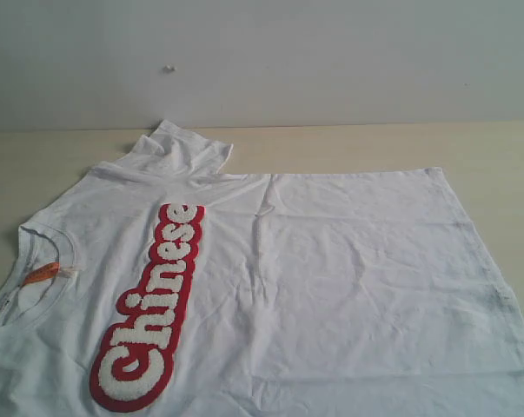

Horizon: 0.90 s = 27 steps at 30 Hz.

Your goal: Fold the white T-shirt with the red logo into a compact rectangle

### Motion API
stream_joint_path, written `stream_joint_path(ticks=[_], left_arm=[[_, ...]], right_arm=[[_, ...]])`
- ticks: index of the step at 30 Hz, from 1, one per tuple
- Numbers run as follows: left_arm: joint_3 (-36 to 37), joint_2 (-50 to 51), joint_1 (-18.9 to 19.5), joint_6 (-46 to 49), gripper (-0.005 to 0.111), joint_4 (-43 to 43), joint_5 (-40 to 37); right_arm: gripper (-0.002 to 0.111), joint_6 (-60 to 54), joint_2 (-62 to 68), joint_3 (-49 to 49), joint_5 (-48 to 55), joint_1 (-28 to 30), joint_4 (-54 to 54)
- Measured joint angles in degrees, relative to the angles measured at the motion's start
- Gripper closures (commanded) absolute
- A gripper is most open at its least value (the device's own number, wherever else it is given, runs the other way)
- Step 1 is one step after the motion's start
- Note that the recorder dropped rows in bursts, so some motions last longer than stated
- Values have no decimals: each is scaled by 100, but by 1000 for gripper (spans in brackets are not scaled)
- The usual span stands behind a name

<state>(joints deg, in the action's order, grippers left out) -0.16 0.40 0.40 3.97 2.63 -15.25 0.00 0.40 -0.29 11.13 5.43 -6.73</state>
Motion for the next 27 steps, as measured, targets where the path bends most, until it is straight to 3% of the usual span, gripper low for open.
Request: stream_joint_path(ticks=[5, 9, 17, 27], left_arm=[[13, 0, 0, -181, 107, 271, 951], [17, 0, 0, -505, 107, 340, 2141], [17, -8, 0, -2233, 107, 370, 3811], [-953, -13, 0, -3217, 107, 167, 3875]], right_arm=[[95, -63, 0, 0, -1167, 0, 96], [95, 110, -5, 0, -2243, 0, 2], [95, 989, -5, 0, -3458, 0, -176], [108, 1909, -13, -411, -3737, 0, 11]])
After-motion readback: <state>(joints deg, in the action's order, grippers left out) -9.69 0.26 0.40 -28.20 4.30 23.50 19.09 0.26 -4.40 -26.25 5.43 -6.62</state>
